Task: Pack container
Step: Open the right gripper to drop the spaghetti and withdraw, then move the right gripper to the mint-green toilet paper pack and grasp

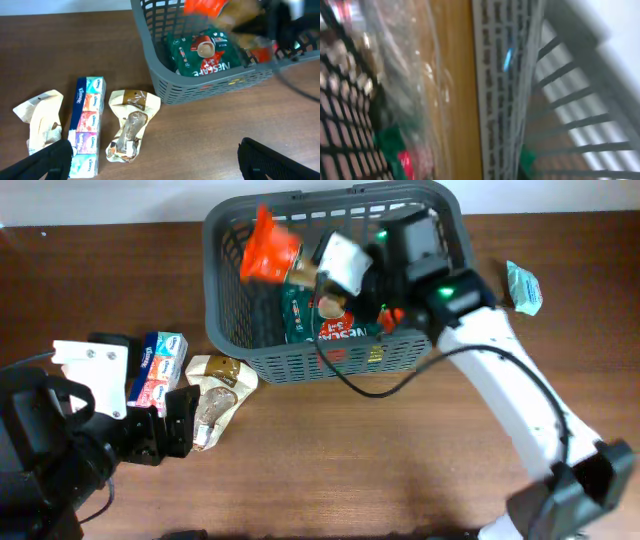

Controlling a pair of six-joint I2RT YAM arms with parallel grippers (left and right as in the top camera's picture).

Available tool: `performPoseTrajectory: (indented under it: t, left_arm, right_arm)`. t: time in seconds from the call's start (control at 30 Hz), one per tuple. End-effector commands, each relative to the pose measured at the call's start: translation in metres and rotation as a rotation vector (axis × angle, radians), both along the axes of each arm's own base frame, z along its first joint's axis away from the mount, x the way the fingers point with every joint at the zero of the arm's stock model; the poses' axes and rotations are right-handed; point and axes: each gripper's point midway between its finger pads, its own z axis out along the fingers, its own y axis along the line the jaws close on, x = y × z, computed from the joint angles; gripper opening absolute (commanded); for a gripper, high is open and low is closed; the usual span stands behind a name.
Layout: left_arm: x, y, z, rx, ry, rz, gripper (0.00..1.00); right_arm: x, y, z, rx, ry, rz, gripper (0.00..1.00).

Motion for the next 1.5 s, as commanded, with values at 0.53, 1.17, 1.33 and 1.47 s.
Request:
performPoseTrajectory:
  t: [0.53, 1.17, 1.33, 1.47]
  left_arm:
    - [-0.002, -0.001, 0.004, 0.003, -0.016, -0.012, 0.99]
    - [-0.002, -0.001, 0.004, 0.003, -0.016, -0.012, 0.99]
    - [-0.002, -0.001, 0.004, 0.002, -0.016, -0.012, 0.99]
    - [-0.002, -0.001, 0.004, 0.003, -0.016, -0.012, 0.99]
  right_arm:
    - [0.006, -0.023, -0.002, -0.172, -0.054, -0.031, 0.99]
    - [-0.006, -0.191, 0.162, 0.190, -0.241, -0.759, 0.99]
    - [0.007, -0.282, 0.143, 0.230, -0.183, -1.037, 0.99]
    - [0.024, -0.346, 0.098, 0.180, -0.091, -1.186, 0.99]
